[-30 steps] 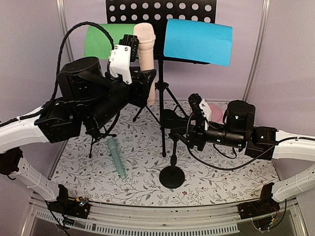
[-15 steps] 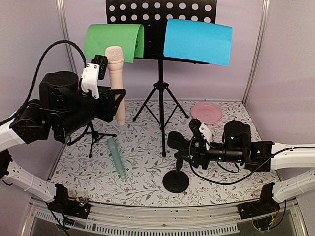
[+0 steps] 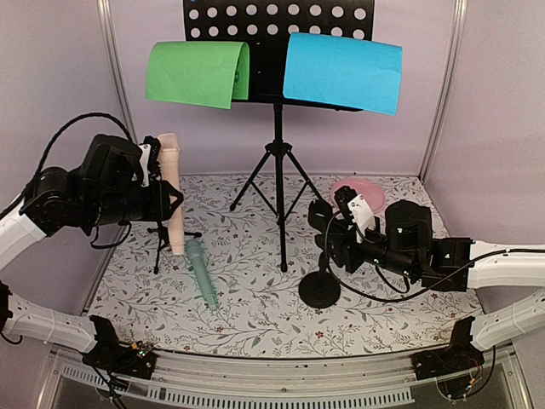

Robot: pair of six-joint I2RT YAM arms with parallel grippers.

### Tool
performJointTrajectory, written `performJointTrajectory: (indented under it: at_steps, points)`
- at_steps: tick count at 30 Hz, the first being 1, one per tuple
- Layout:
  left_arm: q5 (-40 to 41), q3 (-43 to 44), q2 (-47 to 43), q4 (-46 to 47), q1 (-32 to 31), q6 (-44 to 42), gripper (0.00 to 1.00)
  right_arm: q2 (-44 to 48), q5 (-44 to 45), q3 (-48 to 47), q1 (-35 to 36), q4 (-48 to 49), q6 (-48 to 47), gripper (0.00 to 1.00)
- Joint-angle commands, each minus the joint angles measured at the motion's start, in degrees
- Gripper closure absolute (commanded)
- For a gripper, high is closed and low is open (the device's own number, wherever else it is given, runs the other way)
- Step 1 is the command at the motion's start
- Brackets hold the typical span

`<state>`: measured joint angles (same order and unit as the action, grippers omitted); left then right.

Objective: Pack up the instrument practice props

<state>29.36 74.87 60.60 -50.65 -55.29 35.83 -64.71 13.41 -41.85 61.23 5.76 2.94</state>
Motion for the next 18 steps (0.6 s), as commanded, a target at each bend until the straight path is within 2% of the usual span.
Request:
performJointTrajectory:
  at_steps: [1,3,4,10,13,18]
  points:
    - [-11.63,-4.00,-1.15,-5.35,6.95,5.96,1.00,-1.12,13.49,-1.50,-0.07,-1.57,-2.32,1.00]
    - [-17.02,-6.50,-1.34,-5.49,10.31,6.62,1.00,-0.68,12.58,-0.47,-0.12,-1.17,-1.94,0.98]
    - [-18.26,-7.58,-1.48,-5.80,11.68,6.91,1.00,-0.51,12.24,0.03,-0.11,-0.89,-1.44,0.94]
    - [-28.35,-19.41,-6.44,0.23,15.52,10.91,1.00,0.15,11.02,0.83,-0.09,-1.80,2.51,0.48]
    - [-34.02,-25.48,-7.74,4.23,19.32,12.11,1.00,0.64,11.46,0.48,-0.09,-2.69,2.89,0.38]
    - [-36.06,-32.08,-8.08,7.79,22.42,14.37,1.00,1.31,16.25,-1.33,-0.08,-6.32,4.36,0.17]
